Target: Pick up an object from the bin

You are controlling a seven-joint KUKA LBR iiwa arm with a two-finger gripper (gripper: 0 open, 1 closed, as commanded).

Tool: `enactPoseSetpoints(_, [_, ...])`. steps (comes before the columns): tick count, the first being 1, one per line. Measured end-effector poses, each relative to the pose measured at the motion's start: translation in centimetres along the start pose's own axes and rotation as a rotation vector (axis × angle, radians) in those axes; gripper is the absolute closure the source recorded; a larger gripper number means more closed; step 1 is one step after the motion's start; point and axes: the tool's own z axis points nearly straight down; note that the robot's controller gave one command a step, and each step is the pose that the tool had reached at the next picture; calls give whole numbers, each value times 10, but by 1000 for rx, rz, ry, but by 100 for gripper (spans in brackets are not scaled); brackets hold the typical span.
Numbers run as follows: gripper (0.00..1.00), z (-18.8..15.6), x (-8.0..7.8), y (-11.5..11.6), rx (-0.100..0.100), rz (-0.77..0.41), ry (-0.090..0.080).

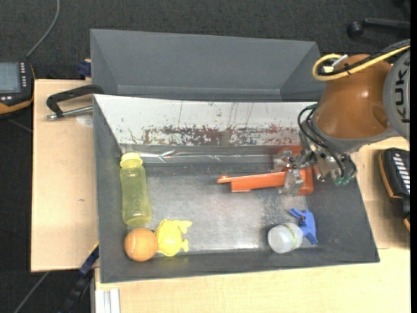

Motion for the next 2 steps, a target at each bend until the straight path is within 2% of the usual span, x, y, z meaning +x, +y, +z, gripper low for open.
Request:
enactPoseSetpoints(1, [100,0,0,0,0,0,0])
enactPoseSetpoints(2, [100,-52,3,-2,-2,-13,2])
